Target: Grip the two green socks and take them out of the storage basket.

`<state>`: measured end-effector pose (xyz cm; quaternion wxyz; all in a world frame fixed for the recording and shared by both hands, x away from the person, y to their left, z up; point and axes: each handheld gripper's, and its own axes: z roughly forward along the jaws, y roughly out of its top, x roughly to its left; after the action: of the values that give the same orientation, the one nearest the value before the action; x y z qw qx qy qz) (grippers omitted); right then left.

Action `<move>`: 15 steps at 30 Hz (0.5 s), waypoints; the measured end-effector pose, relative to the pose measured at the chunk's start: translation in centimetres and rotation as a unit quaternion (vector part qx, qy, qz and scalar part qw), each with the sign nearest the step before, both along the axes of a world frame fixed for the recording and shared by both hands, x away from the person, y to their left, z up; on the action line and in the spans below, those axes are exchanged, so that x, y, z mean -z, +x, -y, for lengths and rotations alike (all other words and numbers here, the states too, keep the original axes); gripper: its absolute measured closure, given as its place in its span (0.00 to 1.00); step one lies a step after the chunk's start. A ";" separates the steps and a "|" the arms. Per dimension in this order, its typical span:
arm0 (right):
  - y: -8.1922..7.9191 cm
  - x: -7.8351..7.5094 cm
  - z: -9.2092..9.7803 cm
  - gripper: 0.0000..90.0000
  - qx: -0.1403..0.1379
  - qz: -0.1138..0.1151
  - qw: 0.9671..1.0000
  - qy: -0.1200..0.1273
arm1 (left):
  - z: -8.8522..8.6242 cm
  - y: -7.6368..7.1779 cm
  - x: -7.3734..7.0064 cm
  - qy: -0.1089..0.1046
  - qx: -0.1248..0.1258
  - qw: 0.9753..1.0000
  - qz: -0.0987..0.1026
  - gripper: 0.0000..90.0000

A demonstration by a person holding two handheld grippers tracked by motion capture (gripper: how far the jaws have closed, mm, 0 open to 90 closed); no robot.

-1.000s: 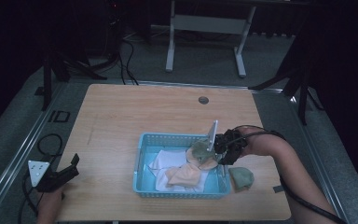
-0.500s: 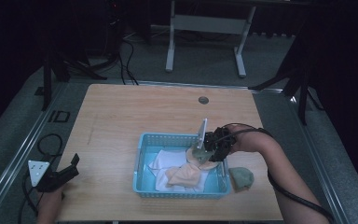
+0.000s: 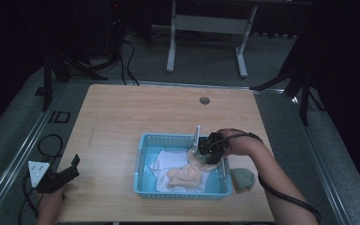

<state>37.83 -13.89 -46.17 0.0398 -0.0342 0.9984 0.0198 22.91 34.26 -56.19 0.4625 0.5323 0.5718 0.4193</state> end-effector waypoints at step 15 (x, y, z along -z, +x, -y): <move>0.8 2.8 -1.3 0.68 0.005 0.012 1.000 -0.015 | 0.0 0.0 0.0 0.000 0.002 1.000 0.000 0.00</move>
<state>38.62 -12.56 -48.98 0.0514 -0.0298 0.9982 0.0044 22.91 34.27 -56.19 0.4634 0.5329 0.5711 0.4185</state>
